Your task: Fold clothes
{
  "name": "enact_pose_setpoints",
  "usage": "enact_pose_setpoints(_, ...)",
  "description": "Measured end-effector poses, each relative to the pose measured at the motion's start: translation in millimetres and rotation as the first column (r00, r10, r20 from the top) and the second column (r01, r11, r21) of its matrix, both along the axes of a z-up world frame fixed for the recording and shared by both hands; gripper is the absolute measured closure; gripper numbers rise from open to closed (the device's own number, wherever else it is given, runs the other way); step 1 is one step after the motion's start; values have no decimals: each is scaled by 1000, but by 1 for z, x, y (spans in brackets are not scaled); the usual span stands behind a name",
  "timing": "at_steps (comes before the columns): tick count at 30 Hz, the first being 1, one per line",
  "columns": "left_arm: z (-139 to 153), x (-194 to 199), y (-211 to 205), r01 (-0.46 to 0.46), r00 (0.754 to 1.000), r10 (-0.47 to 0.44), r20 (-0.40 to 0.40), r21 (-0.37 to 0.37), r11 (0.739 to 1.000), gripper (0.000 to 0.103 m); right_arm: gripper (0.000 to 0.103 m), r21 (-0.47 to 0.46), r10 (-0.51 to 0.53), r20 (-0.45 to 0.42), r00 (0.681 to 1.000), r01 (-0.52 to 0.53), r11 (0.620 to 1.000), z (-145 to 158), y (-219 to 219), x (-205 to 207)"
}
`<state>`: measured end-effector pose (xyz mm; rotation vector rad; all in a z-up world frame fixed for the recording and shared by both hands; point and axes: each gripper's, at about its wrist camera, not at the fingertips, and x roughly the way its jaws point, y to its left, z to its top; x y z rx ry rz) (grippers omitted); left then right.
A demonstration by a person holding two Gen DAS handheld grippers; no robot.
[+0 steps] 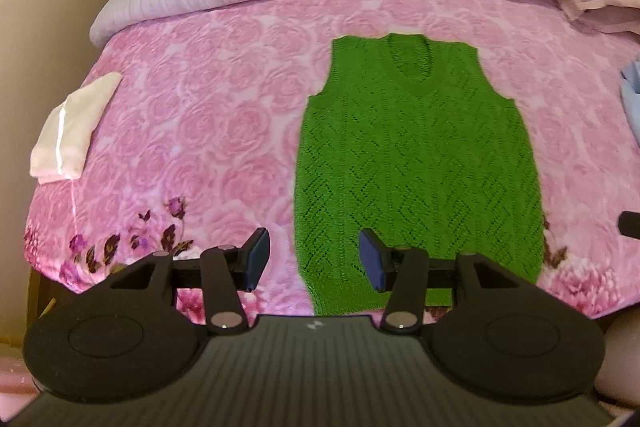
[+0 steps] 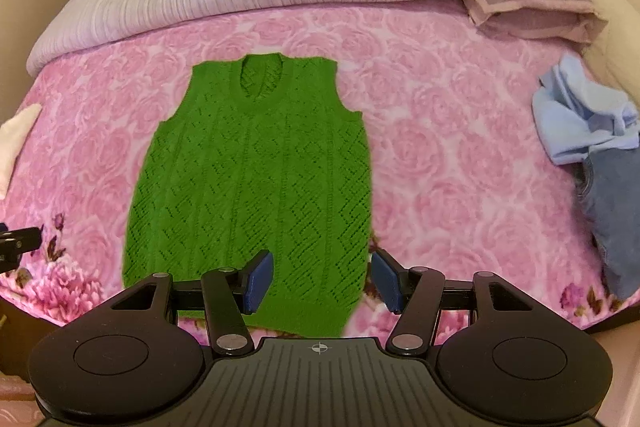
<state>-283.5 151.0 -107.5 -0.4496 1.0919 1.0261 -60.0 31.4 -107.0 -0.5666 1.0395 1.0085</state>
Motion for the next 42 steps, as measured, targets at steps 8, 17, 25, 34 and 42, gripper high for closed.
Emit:
enact_pose_setpoints(8, -3, 3, 12, -66, 998, 66, 4, 25, 997, 58, 45, 2, -4, -34, 999, 4, 1000, -10, -3, 47)
enact_pose_setpoints(17, -4, 4, 29, -108, 994, 108, 5, 46, 993, 56, 45, 13, -1, -55, 999, 2, 1000, -14, 1, 75)
enact_pose_setpoints(25, -14, 23, 47, -77, 997, 77, -3, 45, 996, 55, 45, 23, -6, -88, 996, 8, 1000, -23, 10, 84)
enact_pose_setpoints(34, -33, 62, 83, -16, 999, 17, -28, 13, 1000, 51, 45, -7, -51, -97, 994, 51, 999, -38, 40, 97)
enact_pose_setpoints(42, -54, 86, 144, 45, 998, -45, -31, -16, 999, 50, 45, -5, -45, -77, 996, 45, 999, -59, 91, 110)
